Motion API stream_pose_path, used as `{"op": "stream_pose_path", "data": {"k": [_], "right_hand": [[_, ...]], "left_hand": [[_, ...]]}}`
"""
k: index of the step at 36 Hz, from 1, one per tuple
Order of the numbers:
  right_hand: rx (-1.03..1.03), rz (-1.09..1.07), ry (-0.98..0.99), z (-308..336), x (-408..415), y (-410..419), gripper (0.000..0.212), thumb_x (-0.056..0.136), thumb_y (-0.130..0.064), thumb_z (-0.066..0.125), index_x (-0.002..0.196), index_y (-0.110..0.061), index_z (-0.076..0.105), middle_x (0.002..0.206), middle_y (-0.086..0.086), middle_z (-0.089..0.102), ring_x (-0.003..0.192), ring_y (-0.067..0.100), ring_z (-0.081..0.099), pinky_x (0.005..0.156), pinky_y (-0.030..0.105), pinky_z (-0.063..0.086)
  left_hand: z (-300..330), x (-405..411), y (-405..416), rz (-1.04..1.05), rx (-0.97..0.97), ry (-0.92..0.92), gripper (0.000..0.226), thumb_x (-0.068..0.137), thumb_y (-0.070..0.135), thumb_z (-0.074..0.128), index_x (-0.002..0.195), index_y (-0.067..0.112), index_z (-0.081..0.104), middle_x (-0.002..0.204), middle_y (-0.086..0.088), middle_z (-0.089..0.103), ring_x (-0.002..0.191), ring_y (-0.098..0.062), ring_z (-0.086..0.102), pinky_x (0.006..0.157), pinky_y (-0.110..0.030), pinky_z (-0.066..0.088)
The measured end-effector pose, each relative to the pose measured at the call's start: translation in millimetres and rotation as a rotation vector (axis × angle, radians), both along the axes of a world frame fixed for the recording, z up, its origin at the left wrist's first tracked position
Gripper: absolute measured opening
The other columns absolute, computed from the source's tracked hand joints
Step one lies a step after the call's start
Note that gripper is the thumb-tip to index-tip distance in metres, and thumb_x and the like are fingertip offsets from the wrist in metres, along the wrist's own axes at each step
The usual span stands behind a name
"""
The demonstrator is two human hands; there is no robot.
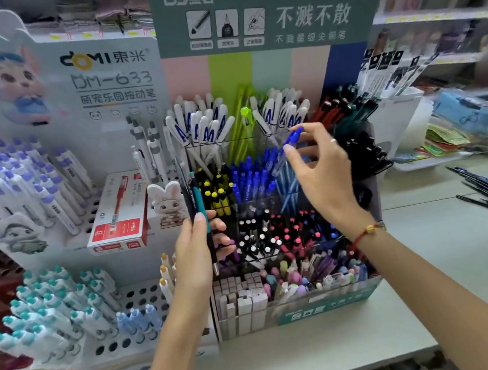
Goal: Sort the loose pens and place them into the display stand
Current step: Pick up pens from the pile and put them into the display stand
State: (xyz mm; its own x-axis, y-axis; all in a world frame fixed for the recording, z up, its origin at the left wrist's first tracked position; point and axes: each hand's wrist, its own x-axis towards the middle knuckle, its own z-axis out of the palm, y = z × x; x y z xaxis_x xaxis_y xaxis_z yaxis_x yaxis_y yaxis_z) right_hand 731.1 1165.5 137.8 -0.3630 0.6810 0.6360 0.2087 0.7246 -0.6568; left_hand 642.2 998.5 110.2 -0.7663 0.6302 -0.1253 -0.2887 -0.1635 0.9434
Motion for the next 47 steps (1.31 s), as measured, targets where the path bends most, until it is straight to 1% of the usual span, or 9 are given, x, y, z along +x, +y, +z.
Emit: {"op": "stream_pose_path", "data": {"k": [8,12,17,24,30,33,36,40,47], "right_hand": [[-0.325,0.149,0.032,9.6,-3.8,6.5,0.007,0.097,-0.010,0.054,0.102,-0.012,0.058,0.084,0.001,0.064,0.071,0.009,0.072,0.068,0.022,0.058],[-0.213,0.141,-0.164,10.3,-12.5,10.1,0.006,0.095,-0.013,0.058,0.101,-0.013,0.060,0.082,0.002,0.066,0.061,0.010,0.070,0.056,0.030,0.058],[0.058,-0.055,-0.450,24.2,-17.0,25.4,0.016,0.088,-0.031,0.067,0.093,-0.016,0.067,0.078,0.005,0.070,0.074,0.024,0.068,0.073,0.038,0.056],[-0.053,0.179,-0.563,28.5,-15.2,15.1,0.005,0.081,-0.021,0.075,0.083,-0.017,0.073,0.063,-0.004,0.069,0.063,0.008,0.068,0.075,0.035,0.058],[-0.011,-0.012,-0.602,-2.2,-18.8,11.9,0.019,0.090,-0.029,0.064,0.104,-0.018,0.071,0.089,0.000,0.070,0.089,0.022,0.065,0.074,0.031,0.051],[-0.135,0.106,-0.387,-2.0,-11.4,8.1,0.019,0.094,-0.014,0.057,0.111,-0.013,0.065,0.099,-0.002,0.065,0.093,0.011,0.060,0.083,0.023,0.048],[0.033,0.122,-0.161,4.2,-7.4,-5.1,0.022,0.098,-0.009,0.046,0.113,-0.012,0.062,0.107,-0.003,0.061,0.087,0.001,0.052,0.080,0.014,0.042],[0.389,0.134,-0.480,-11.8,-20.0,-12.7,0.035,0.101,-0.021,0.038,0.129,-0.007,0.054,0.129,0.007,0.054,0.119,0.019,0.048,0.104,0.028,0.035],[0.452,0.155,-0.660,-40.6,-21.9,-7.4,0.047,0.102,-0.027,0.030,0.142,-0.003,0.038,0.141,0.011,0.042,0.134,0.025,0.036,0.116,0.039,0.028]], "left_hand": [[1.6,-0.8,-0.2,-0.033,-0.006,-0.018,0.026,0.104,0.019,0.033,0.092,0.014,0.055,0.068,0.003,0.054,0.048,-0.002,0.051,0.053,-0.021,0.052],[2.8,0.2,4.9,-0.058,-0.008,-0.018,0.026,0.104,0.020,0.033,0.091,0.015,0.055,0.065,0.006,0.056,0.048,-0.003,0.051,0.056,-0.022,0.052],[6.5,2.0,9.0,-0.071,-0.010,-0.010,0.026,0.104,0.019,0.034,0.091,0.014,0.056,0.064,0.006,0.056,0.048,-0.003,0.051,0.055,-0.022,0.053],[13.4,2.1,7.1,-0.076,0.008,0.022,0.026,0.104,0.020,0.033,0.092,0.015,0.055,0.059,0.010,0.057,0.048,-0.001,0.052,0.058,-0.022,0.054],[12.6,0.5,8.8,-0.101,-0.022,0.039,0.026,0.104,0.020,0.034,0.092,0.015,0.056,0.062,0.008,0.057,0.049,-0.001,0.053,0.057,-0.022,0.054],[10.4,-0.3,7.4,-0.099,-0.028,0.043,0.026,0.104,0.019,0.033,0.092,0.014,0.056,0.061,0.008,0.057,0.048,-0.001,0.052,0.057,-0.022,0.054],[8.3,-2.2,6.9,-0.084,-0.024,0.037,0.026,0.104,0.019,0.033,0.091,0.014,0.056,0.063,0.007,0.056,0.048,-0.002,0.052,0.057,-0.023,0.055],[7.7,-1.2,8.2,-0.083,-0.035,0.049,0.026,0.104,0.020,0.033,0.092,0.014,0.056,0.064,0.006,0.055,0.048,-0.001,0.051,0.058,-0.023,0.054],[6.8,-0.4,7.6,-0.090,-0.029,0.050,0.026,0.104,0.018,0.034,0.090,0.013,0.055,0.065,0.003,0.054,0.047,-0.002,0.051,0.054,-0.021,0.052]]}}
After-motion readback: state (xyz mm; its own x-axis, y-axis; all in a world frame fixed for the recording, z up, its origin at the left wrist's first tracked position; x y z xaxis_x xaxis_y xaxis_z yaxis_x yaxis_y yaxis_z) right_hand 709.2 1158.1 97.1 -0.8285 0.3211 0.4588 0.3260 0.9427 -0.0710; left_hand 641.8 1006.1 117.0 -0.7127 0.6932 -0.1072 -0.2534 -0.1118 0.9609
